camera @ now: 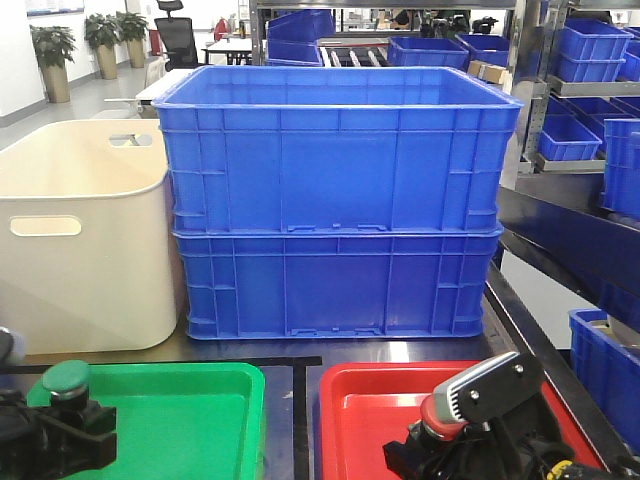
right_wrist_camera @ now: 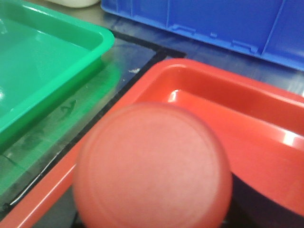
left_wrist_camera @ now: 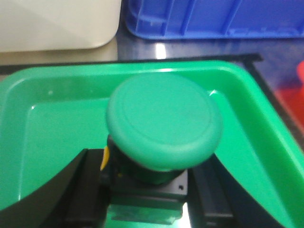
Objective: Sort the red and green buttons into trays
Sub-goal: 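Open both grippers to release the buttons into their trays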
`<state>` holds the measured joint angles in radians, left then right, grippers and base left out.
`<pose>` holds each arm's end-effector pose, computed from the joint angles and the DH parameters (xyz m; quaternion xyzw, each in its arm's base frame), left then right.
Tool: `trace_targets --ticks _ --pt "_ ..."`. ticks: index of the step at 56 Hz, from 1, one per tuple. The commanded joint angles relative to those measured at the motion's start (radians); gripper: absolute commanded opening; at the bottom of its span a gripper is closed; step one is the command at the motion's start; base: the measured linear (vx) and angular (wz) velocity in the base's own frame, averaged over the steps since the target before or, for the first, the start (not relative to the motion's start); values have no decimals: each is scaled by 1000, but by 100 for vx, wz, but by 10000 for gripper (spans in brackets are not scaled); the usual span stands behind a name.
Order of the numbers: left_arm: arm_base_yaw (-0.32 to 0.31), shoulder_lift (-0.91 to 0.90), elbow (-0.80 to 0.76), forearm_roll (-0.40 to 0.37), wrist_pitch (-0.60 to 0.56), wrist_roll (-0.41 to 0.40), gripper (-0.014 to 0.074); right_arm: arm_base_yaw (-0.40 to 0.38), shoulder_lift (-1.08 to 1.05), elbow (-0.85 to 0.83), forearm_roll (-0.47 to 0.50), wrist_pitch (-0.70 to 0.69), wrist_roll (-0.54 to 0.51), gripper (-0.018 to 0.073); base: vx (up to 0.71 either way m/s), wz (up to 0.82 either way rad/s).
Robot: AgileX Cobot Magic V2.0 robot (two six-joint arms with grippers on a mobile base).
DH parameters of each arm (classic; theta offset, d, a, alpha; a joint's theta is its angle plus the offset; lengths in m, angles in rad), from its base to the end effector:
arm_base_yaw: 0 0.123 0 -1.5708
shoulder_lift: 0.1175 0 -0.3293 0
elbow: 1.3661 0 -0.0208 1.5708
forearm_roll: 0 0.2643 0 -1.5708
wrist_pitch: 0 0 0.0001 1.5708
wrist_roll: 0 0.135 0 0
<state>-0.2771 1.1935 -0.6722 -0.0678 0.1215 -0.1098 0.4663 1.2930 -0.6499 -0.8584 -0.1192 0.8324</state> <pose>0.2677 -0.0773 0.2777 0.0457 0.8726 -0.1130 0.4729 0.2646 0.1467 0.2644 -0.2292 0.8225 0.1518 0.4980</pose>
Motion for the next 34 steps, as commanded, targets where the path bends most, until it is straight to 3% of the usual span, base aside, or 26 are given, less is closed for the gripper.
trace_targets --ticks 1,6,17,28,34 --pt "-7 14 -37 -11 -83 7 174 -1 -12 -38 10 -50 -2 109 0 0" --pt "-7 41 -37 -11 -84 7 277 -1 -2 -38 10 -47 -2 182 0 0" --pt "-7 62 -37 -11 -91 7 510 -1 0 -38 10 -15 0 440 0 0" --pt "-7 61 -38 -11 -88 7 584 -1 0 -38 12 31 24 672 0 0" --pt "-7 61 -38 -11 -78 7 584 -1 0 -38 12 35 24 712 0 0"
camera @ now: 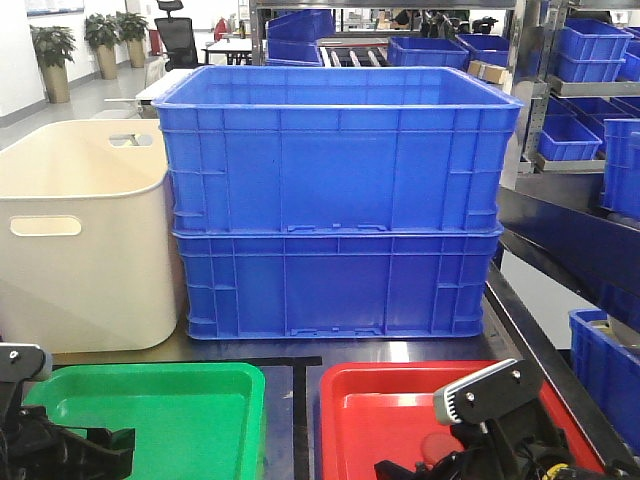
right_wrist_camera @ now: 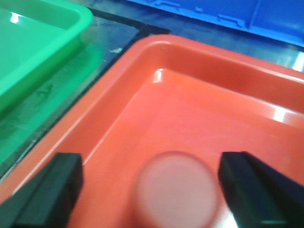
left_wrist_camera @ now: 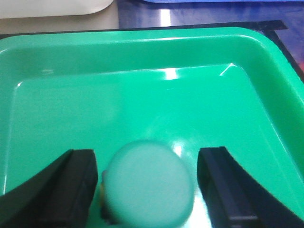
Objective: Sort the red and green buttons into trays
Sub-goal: 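Open both grippers to release the buttons into their trays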
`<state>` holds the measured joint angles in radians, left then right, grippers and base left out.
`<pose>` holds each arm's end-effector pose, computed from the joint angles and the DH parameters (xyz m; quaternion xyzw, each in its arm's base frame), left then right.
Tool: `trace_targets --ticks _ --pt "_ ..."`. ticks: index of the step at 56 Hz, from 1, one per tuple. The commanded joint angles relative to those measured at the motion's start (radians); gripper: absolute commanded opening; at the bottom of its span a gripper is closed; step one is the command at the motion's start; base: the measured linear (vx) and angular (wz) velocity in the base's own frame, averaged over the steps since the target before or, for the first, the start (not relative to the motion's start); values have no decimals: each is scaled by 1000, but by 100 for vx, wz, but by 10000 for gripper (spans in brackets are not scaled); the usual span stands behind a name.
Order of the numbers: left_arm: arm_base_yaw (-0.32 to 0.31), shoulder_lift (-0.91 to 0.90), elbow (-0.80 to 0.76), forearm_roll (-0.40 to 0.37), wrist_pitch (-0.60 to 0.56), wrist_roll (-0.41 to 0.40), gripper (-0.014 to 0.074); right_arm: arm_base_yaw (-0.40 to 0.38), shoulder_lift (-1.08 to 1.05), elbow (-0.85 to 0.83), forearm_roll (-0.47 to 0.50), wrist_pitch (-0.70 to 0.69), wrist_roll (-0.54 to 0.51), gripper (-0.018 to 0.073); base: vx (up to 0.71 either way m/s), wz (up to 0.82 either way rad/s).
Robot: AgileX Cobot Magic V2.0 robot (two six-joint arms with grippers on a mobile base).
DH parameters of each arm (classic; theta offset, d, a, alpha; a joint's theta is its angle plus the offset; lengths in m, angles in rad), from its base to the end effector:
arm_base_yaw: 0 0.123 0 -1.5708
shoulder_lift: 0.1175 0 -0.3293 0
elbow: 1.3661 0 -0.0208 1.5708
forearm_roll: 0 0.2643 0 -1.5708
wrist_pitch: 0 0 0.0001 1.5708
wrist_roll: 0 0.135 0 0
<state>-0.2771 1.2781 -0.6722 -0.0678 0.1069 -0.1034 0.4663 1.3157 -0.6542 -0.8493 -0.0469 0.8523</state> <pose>0.2804 -0.0808 0.2552 0.0489 0.8890 -0.1043 0.4432 0.2690 0.1406 0.2533 -0.2081 0.8456 0.1293 0.4743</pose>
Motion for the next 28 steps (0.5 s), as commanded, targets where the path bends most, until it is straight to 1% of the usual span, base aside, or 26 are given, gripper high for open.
trace_targets --ticks 1,7,16,21,28 --pt "-7 -23 -38 -11 -64 0 584 -1 -23 -34 3 -38 4 712 0 0" --pt "-7 -38 -38 -11 -80 -1 584 -1 -23 -34 3 -39 4 703 0 0" --pt "-7 -124 -39 -11 -153 -9 583 -1 -41 -37 3 -71 15 668 0 0" --pt "-7 -189 -44 -11 -154 -8 583 -1 -80 -38 3 -114 12 645 0 0" --pt "-7 -290 -44 -11 -107 -8 583 -1 -159 -38 2 -129 9 610 0 0"
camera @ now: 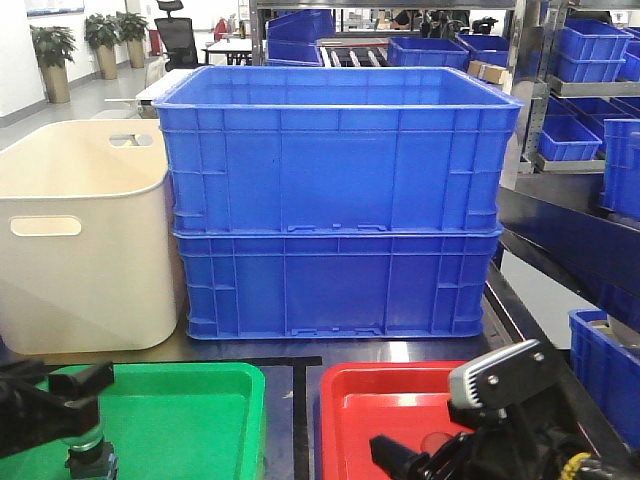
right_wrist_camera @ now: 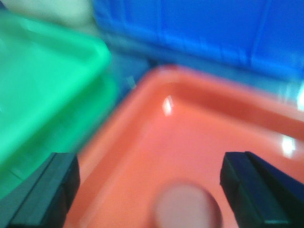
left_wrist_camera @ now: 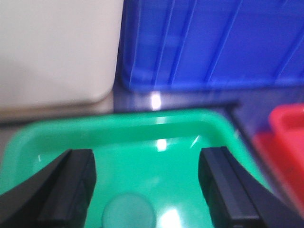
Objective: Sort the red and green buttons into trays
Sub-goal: 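Open both grippers to release the buttons into their trays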
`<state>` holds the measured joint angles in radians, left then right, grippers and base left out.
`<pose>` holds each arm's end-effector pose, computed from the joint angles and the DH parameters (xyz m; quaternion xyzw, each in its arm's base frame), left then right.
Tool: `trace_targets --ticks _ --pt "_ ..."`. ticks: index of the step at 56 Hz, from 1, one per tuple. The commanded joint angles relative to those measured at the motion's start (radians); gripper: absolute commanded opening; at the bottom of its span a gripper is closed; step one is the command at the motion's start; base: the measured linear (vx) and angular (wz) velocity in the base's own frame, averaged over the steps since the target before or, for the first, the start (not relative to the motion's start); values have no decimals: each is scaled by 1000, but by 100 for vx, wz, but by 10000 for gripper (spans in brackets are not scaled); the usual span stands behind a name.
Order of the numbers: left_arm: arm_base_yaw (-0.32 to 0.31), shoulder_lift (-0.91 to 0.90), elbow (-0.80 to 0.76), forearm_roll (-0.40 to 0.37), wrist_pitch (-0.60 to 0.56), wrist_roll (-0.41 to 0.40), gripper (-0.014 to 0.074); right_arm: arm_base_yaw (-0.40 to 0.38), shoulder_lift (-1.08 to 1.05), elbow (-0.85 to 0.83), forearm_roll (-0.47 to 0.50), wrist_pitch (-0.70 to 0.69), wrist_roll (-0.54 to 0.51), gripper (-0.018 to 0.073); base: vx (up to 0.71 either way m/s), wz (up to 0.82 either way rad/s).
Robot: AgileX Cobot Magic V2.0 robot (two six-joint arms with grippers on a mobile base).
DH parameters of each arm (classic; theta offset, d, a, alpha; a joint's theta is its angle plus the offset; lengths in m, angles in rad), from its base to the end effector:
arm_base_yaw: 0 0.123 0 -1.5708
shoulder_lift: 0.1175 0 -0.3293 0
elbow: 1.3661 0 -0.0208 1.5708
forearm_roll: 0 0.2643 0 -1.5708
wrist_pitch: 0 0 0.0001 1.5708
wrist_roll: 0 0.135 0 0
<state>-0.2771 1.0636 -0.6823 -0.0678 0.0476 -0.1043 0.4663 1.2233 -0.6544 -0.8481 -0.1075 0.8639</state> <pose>0.2510 -0.0718 0.3256 0.0438 0.8158 -0.1297 0.5619 0.2561 0.1410 0.2859 -0.2070 0.8099 0.1642 0.5236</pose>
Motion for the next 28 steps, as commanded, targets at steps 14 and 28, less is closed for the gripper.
trace_targets --ticks 14,28 --pt "-7 -364 -34 -10 104 -6 561 -1 -296 -30 0 -53 56 578 0 0" --pt "-7 -600 -26 -9 211 116 523 -1 -485 84 -28 -9 43 578 0 0"
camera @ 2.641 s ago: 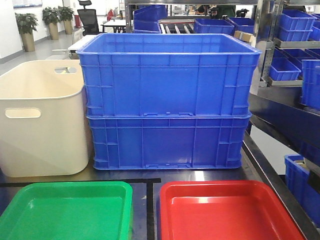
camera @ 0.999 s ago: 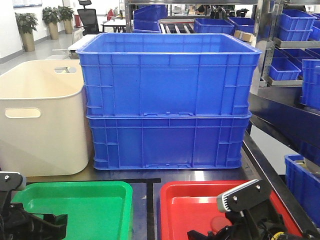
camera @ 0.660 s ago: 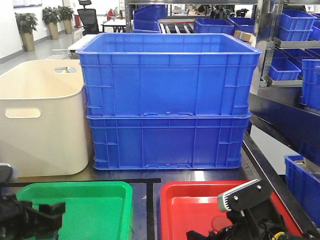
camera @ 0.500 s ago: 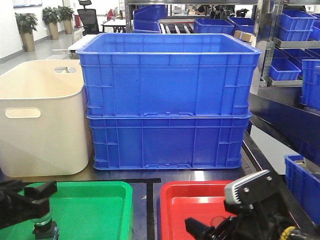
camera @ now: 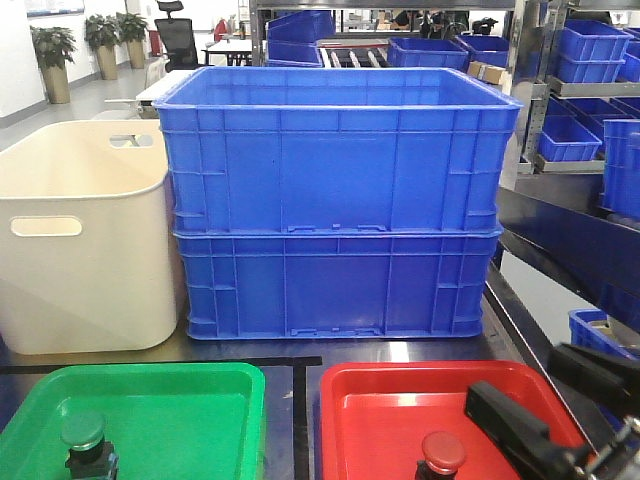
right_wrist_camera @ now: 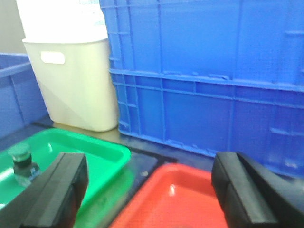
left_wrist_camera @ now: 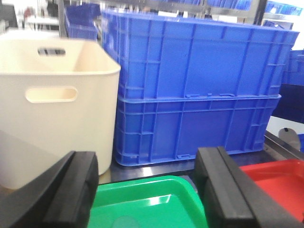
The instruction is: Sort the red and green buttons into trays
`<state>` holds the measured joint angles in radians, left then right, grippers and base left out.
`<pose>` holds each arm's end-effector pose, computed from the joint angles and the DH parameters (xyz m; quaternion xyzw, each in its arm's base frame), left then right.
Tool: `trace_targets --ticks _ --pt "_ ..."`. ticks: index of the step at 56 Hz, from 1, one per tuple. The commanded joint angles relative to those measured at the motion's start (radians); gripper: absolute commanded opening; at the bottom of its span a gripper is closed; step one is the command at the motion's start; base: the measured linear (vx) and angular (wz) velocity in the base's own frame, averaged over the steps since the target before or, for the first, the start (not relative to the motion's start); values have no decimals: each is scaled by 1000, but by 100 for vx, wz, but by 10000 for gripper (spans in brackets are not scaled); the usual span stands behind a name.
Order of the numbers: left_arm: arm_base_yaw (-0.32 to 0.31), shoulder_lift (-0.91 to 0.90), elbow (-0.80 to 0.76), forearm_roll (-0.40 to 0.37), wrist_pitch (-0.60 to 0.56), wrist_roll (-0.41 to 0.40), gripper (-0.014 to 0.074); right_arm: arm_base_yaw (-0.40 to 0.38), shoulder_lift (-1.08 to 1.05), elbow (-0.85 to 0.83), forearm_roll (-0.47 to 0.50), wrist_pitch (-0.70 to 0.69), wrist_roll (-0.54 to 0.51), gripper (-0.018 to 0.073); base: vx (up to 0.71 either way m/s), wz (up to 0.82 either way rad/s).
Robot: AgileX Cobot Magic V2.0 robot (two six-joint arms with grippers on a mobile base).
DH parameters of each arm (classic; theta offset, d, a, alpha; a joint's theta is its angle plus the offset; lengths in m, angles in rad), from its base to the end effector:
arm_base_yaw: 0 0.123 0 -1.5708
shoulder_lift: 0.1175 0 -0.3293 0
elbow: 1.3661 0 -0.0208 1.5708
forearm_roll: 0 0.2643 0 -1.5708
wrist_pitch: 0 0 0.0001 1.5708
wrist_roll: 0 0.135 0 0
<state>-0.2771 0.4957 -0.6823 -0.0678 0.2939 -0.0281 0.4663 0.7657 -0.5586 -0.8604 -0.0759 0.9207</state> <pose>0.1094 -0.0339 0.4013 0.0725 0.7103 -0.1357 0.6869 0.1666 0.0924 0.3570 -0.1661 0.7124 0.1982 0.6524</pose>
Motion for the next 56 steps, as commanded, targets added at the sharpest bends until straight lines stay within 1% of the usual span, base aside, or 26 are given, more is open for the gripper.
trace_targets --ticks 1,8,40,42,44,47,49,52,54,56 --pt "-7 -40 -26 -10 -34 46 521 -1 -32 -10 -17 -41 -15 578 0 0" --pt "-7 -68 -26 -11 -31 48 510 -1 -37 -5 -16 -47 -15 578 0 0" --pt "-7 -66 -26 -9 -20 49 503 -1 -37 -5 -16 -46 -15 578 0 0" --pt "-7 -66 -26 2 -21 50 502 -1 -37 -5 -16 -46 -15 578 0 0" --pt "-6 -74 -26 40 -21 53 503 -1 -37 -5 -16 -46 -15 578 0 0" --pt "-6 -82 -17 74 -1 56 502 -1 -37 -5 -16 -46 -15 578 0 0" --pt "0 -88 -3 99 -2 56 496 -1 -37 -5 -16 -46 -15 578 0 0" --pt "29 -110 36 123 -18 56 472 -1 -37 -5 -16 -45 -15 578 0 0" --pt "51 -127 78 124 -32 56 441 -1 -37 -5 -16 -46 -15 578 0 0" --pt "94 -157 134 124 -58 56 391 -1 -37 -5 -16 -46 -15 578 0 0"
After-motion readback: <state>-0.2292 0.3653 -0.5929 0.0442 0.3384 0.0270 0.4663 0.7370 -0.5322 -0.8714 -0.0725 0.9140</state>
